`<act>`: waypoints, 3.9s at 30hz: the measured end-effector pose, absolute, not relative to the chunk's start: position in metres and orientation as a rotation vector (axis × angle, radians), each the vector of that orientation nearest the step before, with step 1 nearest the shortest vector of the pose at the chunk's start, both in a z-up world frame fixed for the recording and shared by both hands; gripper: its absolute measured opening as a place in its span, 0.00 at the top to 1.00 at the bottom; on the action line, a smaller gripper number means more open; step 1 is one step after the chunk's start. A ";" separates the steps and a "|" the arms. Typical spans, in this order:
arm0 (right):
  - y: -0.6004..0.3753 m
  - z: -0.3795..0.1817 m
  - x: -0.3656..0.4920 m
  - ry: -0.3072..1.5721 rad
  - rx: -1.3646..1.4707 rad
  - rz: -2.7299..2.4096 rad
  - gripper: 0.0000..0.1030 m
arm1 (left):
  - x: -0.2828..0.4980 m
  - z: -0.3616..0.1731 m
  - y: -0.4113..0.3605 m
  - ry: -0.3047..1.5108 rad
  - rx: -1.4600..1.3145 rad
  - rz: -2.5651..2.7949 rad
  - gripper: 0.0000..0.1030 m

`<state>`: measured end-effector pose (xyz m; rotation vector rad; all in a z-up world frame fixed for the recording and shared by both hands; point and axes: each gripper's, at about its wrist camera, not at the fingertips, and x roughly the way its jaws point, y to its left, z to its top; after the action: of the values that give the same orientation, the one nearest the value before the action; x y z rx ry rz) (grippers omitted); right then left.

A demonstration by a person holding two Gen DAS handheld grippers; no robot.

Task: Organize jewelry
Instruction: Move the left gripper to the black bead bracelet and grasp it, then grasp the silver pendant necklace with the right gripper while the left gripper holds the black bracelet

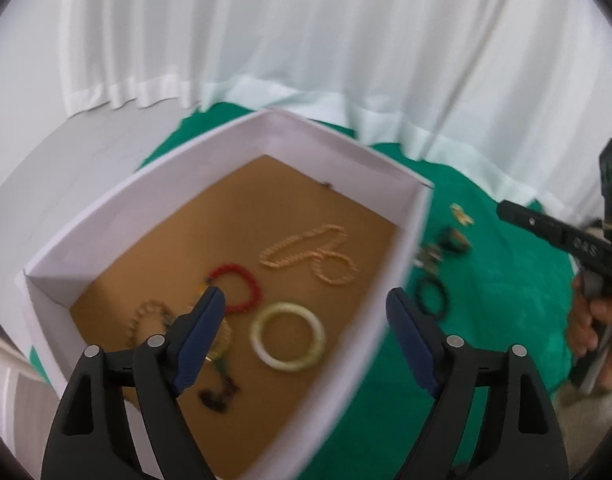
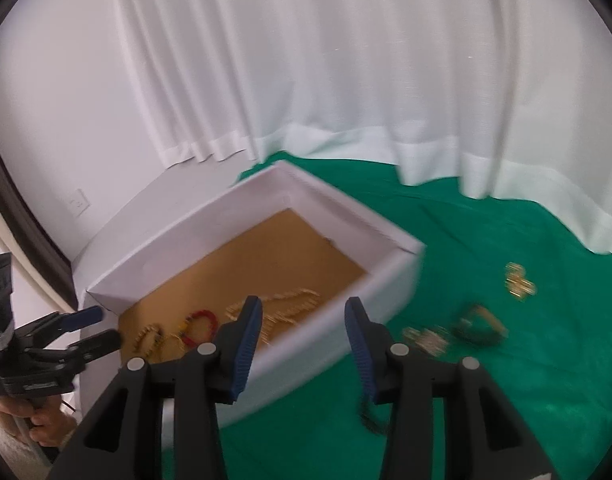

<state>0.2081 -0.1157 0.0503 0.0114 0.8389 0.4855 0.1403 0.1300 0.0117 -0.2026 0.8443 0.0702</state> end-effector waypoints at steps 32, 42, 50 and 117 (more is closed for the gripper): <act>-0.226 -0.041 0.065 0.944 0.066 0.251 0.58 | 0.118 -0.055 -0.008 0.978 -0.023 -0.028 0.13; -0.225 -0.045 0.062 0.962 0.074 0.261 0.58 | 0.122 -0.070 -0.014 1.025 -0.013 -0.035 0.13; -0.232 -0.044 0.059 0.950 0.087 0.251 0.58 | 0.129 -0.080 -0.021 1.050 0.009 -0.049 0.13; -0.148 -0.118 0.332 1.251 0.180 0.018 0.69 | 0.145 -0.133 -0.006 1.097 -0.050 -0.035 0.91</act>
<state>0.3324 -0.1482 -0.1181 0.1800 1.2513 0.0185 0.1453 -0.0058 -0.1332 -0.0497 1.0975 -0.0353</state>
